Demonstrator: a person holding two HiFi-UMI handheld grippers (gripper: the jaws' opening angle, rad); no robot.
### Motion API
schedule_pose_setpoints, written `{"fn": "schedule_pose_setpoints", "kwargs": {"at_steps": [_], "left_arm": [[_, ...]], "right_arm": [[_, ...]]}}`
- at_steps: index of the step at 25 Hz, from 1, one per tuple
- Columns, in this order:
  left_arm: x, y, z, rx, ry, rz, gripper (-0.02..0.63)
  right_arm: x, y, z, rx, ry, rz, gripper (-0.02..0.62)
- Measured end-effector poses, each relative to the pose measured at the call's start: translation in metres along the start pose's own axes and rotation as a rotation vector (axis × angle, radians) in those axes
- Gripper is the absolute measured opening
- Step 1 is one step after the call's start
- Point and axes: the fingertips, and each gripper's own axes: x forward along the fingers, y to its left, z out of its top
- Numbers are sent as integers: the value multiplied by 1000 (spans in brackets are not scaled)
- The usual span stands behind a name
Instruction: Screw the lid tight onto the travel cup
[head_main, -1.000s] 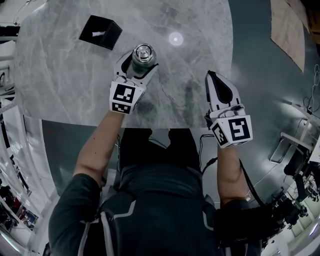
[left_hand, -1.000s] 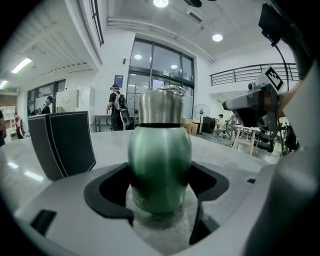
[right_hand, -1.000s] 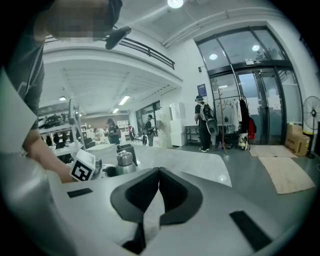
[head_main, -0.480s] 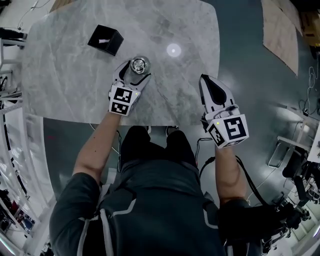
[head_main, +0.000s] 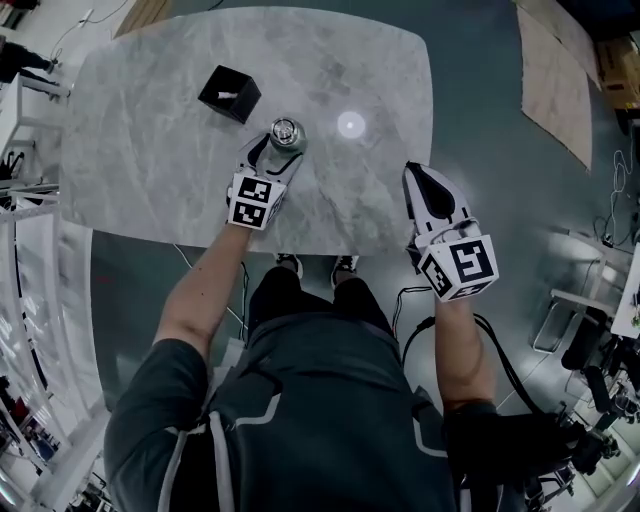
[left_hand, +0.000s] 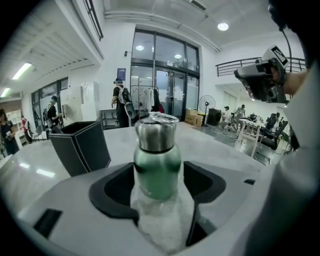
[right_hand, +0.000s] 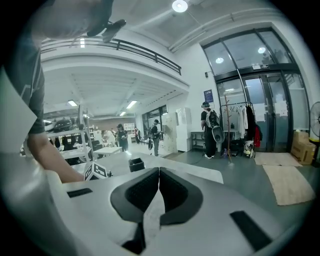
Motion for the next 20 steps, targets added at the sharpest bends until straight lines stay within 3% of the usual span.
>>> {"fn": "schedule_pose_setpoints", "kwargs": {"at_steps": [1, 15, 20], "left_arm": [[0, 0, 0, 0, 0, 0, 299], [-6, -1, -2, -11, 13, 21, 296], [-32, -9, 18, -1, -24, 26, 296]], "right_arm": [[-1, -1, 0, 0, 2, -4, 28], [-22, 5, 7, -8, 7, -7, 28], [-24, 6, 25, -3, -30, 6, 28]]}}
